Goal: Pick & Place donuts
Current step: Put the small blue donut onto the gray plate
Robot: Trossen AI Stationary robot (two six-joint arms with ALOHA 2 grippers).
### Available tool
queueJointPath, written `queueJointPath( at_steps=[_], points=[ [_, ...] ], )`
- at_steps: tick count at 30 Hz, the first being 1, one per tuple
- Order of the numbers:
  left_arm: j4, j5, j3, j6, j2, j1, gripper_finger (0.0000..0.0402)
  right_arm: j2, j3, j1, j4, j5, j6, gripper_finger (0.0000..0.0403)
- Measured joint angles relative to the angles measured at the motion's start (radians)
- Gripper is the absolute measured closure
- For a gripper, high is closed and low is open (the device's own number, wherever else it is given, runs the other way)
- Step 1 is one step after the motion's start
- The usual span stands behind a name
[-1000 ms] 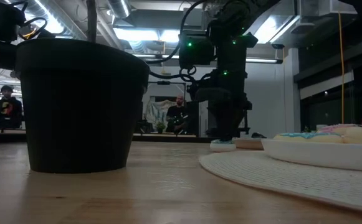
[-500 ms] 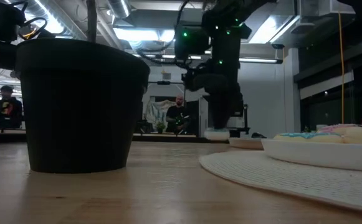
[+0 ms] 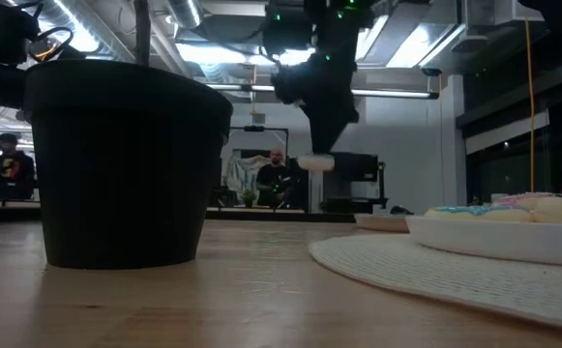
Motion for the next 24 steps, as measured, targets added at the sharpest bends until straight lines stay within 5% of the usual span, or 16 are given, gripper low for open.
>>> queueJointPath(
  at_steps=[24],
  points=[
    [0.0, 0.0, 0.0, 0.0, 0.0, 0.0, 0.0131, 0.0, 0.106, -0.103, -0.11, 0.001, 0.038, 0.0375]
  ],
)
